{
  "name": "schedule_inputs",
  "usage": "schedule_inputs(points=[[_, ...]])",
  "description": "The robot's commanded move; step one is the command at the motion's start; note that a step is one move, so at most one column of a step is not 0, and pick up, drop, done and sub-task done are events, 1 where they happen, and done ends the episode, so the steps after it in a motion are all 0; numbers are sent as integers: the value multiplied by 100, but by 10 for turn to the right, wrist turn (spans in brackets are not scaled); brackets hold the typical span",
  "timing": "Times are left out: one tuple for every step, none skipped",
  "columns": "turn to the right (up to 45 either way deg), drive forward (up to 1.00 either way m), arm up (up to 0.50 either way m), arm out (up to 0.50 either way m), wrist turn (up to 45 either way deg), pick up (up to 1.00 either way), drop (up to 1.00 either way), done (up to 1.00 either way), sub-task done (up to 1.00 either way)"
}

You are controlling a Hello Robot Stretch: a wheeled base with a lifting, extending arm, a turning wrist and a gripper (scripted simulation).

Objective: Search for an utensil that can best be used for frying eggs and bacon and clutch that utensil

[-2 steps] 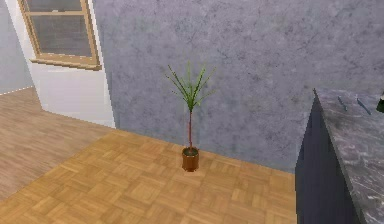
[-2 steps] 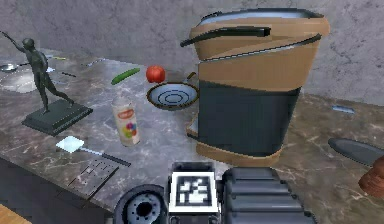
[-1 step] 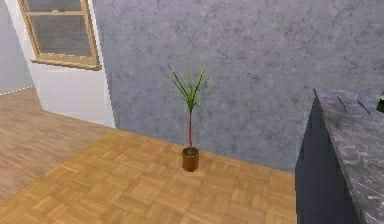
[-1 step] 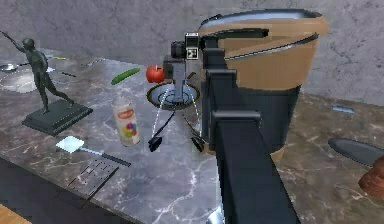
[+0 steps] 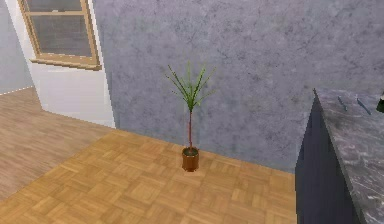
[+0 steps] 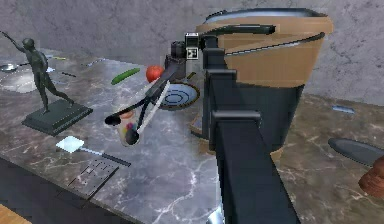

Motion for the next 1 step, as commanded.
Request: schedule_inputs(points=[[0,0,0,0,450,0,0,0,0]])
